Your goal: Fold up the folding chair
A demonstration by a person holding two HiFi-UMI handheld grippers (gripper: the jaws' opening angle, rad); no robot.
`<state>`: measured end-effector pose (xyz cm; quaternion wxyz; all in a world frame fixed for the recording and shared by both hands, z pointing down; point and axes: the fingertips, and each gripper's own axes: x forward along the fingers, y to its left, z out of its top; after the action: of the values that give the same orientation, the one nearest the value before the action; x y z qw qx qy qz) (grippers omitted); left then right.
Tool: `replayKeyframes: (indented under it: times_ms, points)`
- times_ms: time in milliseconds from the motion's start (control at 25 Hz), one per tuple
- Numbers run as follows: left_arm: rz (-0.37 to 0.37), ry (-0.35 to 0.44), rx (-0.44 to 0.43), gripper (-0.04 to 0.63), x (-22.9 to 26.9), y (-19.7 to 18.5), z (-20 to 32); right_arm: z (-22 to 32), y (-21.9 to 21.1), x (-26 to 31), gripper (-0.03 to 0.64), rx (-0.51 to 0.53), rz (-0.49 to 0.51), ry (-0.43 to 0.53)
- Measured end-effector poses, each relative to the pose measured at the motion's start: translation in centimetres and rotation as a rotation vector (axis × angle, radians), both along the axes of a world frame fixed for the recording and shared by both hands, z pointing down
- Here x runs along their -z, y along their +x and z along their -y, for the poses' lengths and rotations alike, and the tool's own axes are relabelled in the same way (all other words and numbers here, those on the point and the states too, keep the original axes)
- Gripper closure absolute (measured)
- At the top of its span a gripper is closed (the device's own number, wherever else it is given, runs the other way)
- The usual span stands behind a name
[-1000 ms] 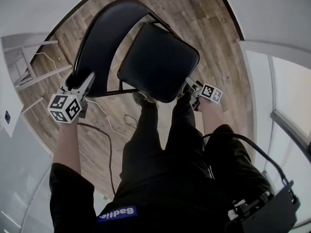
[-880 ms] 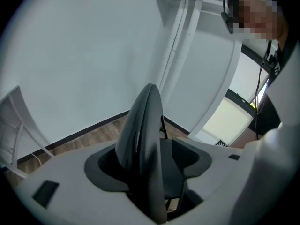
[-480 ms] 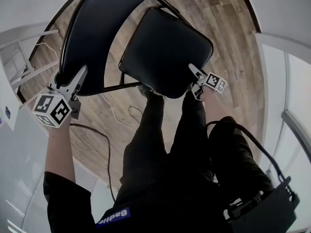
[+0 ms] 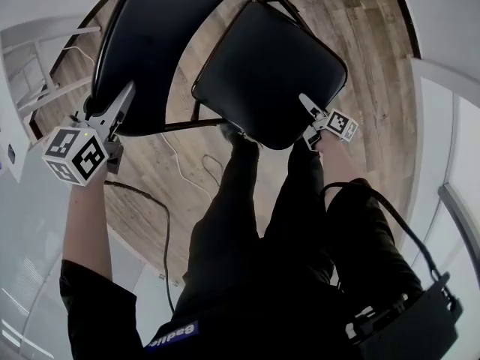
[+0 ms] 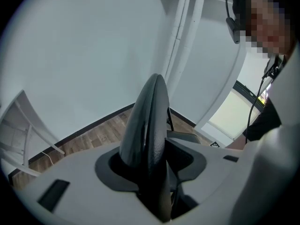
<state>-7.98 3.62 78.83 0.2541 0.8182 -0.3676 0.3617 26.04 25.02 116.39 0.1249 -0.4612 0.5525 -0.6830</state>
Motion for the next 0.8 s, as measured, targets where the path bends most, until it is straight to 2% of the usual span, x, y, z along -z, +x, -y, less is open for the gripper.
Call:
replayKeyframes:
  times_ms: [280, 800]
  points:
    - [0.027, 0.033, -0.003, 0.419, 2.1, 1.0, -1.2, 0.1, -0.4, 2.7, 0.238, 0.027, 0.04, 0.042]
    - [0.087, 0.103, -0.026, 0.449, 9.5, 2.8, -4.2, 2.1, -3.7, 13.4, 0.326, 0.039, 0.057, 0.049]
